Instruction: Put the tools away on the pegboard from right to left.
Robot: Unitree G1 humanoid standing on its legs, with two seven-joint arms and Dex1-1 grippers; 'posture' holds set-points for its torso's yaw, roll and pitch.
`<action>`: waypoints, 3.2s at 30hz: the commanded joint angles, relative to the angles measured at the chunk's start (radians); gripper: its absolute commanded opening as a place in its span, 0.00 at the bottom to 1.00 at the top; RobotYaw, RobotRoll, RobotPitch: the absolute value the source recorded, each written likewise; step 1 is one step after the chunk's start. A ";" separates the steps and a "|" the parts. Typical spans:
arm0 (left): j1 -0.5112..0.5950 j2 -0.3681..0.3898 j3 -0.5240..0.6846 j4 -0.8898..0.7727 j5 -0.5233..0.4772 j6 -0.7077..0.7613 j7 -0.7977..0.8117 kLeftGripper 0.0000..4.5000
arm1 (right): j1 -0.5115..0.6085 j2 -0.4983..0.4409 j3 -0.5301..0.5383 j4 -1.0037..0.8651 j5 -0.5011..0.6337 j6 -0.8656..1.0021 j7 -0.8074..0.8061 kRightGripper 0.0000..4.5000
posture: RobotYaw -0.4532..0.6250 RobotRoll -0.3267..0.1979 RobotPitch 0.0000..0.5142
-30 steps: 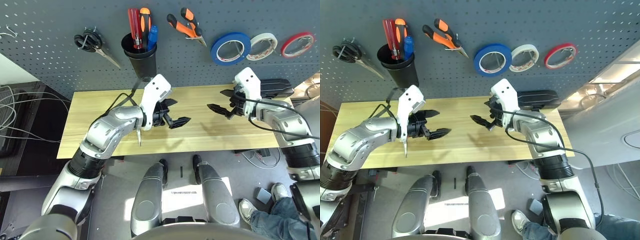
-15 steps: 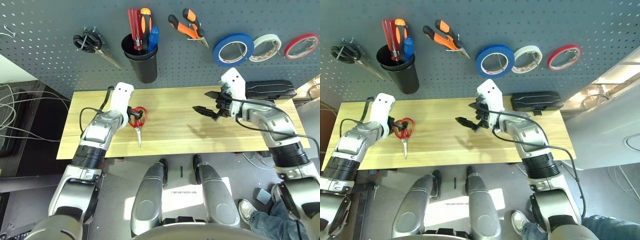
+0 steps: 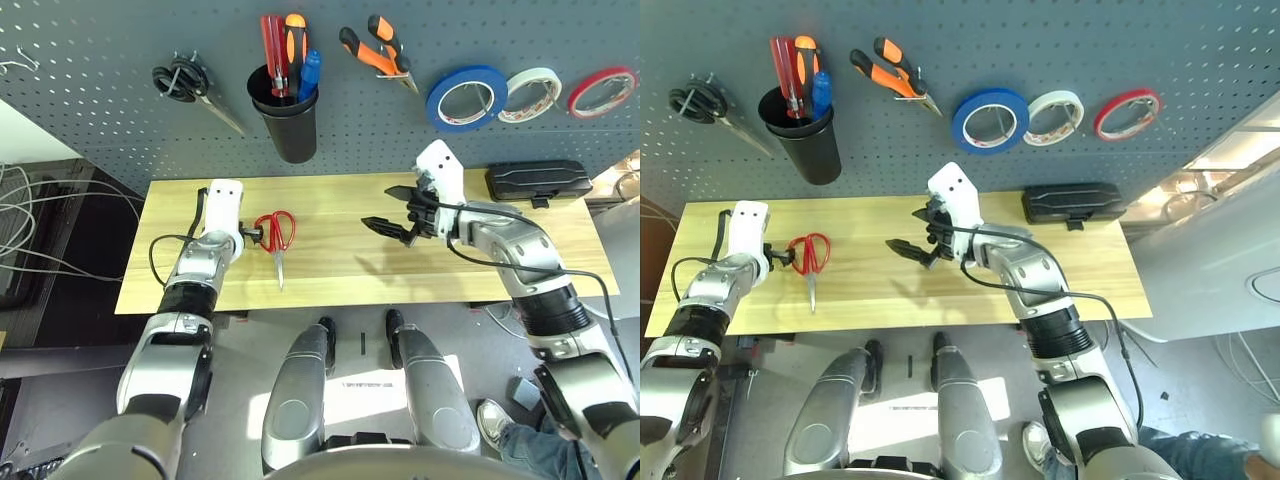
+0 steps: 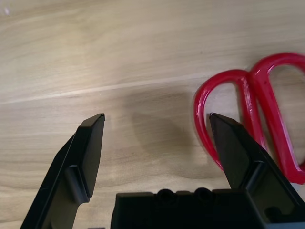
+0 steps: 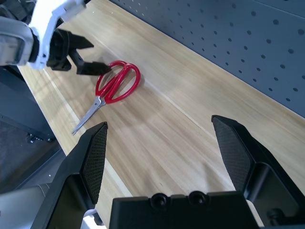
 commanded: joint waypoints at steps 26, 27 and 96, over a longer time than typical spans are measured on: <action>0.314 -0.028 0.074 -0.583 -0.040 -0.053 -0.207 0.01 | -0.045 0.003 -0.016 0.016 -0.005 -0.078 0.005 1.00 | 0.52 0.62 0.63; 0.338 -0.022 0.077 -0.620 -0.035 -0.099 -0.211 0.01 | -0.047 0.002 -0.018 0.012 -0.004 -0.083 0.007 1.00 | 0.52 0.62 0.63; 0.278 0.050 0.147 -0.420 -0.010 -0.522 -0.138 0.96 | 0.007 0.123 -0.198 0.117 0.069 -0.059 -0.277 1.00 | 0.52 0.62 0.64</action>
